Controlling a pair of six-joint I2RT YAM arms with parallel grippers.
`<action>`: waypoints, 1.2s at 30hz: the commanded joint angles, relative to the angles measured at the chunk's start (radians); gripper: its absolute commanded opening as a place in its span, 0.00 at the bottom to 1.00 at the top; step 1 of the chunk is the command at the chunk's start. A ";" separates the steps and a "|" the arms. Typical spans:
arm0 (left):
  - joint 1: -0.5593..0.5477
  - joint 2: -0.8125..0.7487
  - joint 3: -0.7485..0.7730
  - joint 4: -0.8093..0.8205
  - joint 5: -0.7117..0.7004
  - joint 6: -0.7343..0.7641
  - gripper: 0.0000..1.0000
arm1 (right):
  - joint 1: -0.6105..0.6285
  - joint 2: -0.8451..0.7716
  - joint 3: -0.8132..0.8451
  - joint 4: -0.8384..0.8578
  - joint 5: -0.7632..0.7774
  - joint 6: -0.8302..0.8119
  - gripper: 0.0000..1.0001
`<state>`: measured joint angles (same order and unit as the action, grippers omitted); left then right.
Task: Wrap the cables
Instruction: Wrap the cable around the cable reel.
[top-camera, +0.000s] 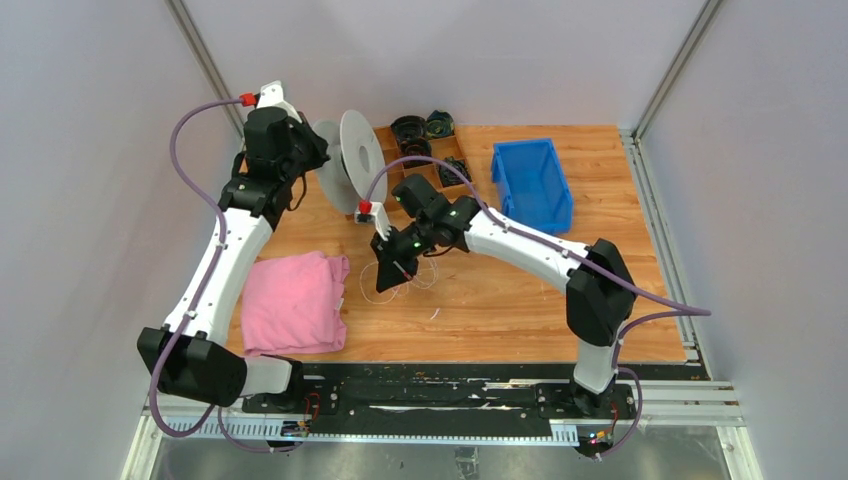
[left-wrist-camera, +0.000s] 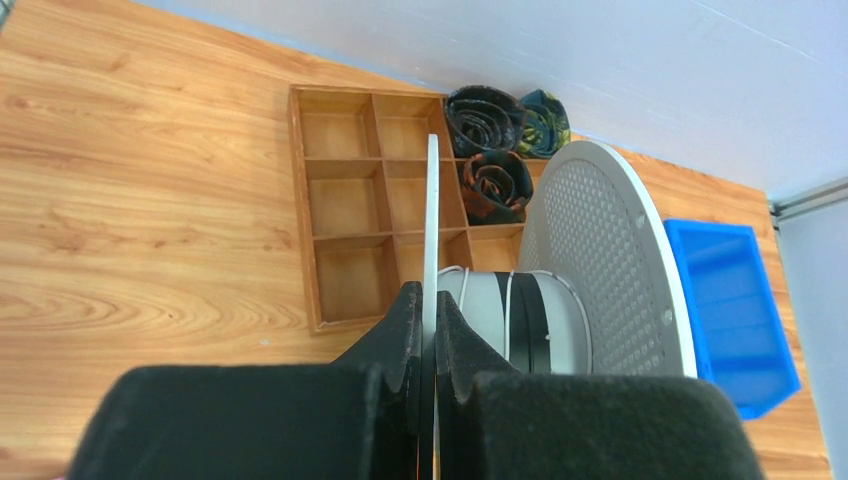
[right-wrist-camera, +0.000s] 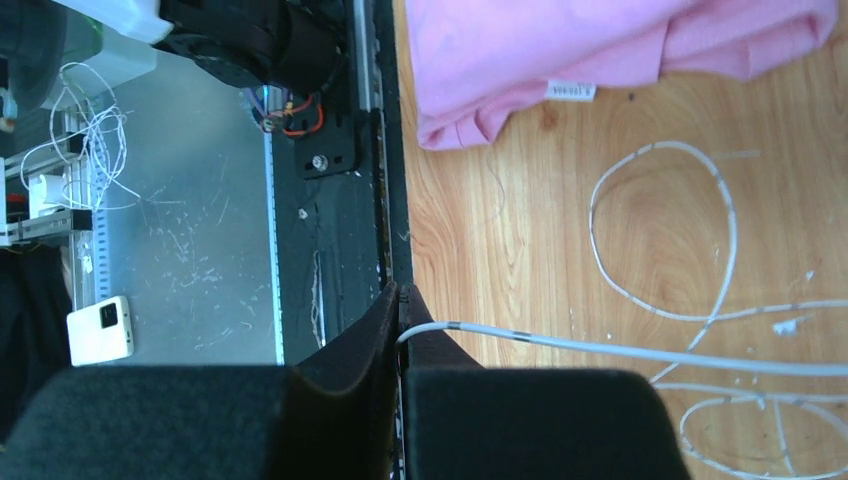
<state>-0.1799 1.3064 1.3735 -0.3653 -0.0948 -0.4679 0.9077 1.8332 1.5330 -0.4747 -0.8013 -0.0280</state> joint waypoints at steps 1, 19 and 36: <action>-0.011 -0.030 -0.025 0.128 -0.056 0.058 0.00 | 0.011 0.013 0.145 -0.144 -0.066 -0.086 0.01; -0.212 -0.092 -0.165 0.236 -0.220 0.384 0.00 | -0.064 0.038 0.656 -0.383 0.195 -0.162 0.00; -0.256 -0.143 -0.204 0.233 -0.090 0.575 0.00 | -0.227 0.062 0.757 -0.316 0.363 -0.192 0.01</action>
<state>-0.4278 1.2064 1.1664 -0.2043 -0.2199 0.0700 0.7269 1.8709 2.2368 -0.8223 -0.4858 -0.1856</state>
